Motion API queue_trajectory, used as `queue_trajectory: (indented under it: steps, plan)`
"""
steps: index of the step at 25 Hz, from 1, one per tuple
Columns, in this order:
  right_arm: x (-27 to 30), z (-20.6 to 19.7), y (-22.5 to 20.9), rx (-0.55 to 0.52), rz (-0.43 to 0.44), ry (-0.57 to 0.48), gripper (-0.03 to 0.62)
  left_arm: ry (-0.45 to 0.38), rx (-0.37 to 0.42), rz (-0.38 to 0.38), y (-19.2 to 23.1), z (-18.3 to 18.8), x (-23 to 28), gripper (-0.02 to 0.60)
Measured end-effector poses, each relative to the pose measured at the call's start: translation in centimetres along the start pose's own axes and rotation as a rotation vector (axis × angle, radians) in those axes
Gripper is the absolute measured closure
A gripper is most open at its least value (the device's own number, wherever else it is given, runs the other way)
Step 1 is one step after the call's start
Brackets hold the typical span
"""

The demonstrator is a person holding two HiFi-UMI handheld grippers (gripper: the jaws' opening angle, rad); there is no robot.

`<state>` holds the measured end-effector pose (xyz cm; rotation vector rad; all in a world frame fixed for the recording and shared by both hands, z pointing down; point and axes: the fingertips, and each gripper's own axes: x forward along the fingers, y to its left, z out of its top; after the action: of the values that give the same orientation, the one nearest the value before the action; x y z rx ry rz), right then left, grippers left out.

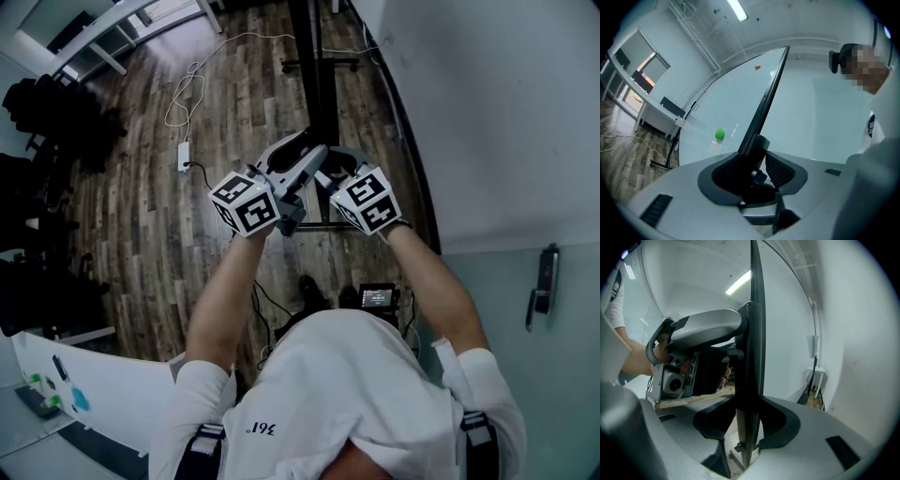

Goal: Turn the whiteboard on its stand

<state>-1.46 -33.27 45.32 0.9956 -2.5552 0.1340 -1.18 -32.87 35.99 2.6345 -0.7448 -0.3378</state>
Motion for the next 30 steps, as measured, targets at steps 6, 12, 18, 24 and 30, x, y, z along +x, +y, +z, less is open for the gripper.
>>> queue_trajectory:
  steps: [6, 12, 18, 24, 30]
  plan:
    - [-1.2, -0.6, 0.7, -0.003, 0.008, -0.005, 0.424, -0.001, -0.001, 0.009, -1.2, -0.7, -0.4, 0.403]
    - [-2.6, -1.1, 2.3, -0.010, 0.013, -0.008, 0.424, 0.000, -0.002, 0.008, -3.0, -1.4, -1.5, 0.403]
    - [-3.5, -1.4, 3.1, -0.014, 0.019, -0.004, 0.424, -0.005, -0.008, 0.010, -4.1, -1.7, -2.0, 0.403]
    - [-4.9, -2.2, 4.0, -0.013, 0.019, -0.002, 0.424, -0.006, -0.011, 0.011, -5.6, -2.5, -2.5, 0.403]
    - [-6.0, -2.5, 5.1, -0.011, 0.019, -0.005, 0.424, -0.008, -0.010, 0.010, -6.8, -3.0, -3.3, 0.403]
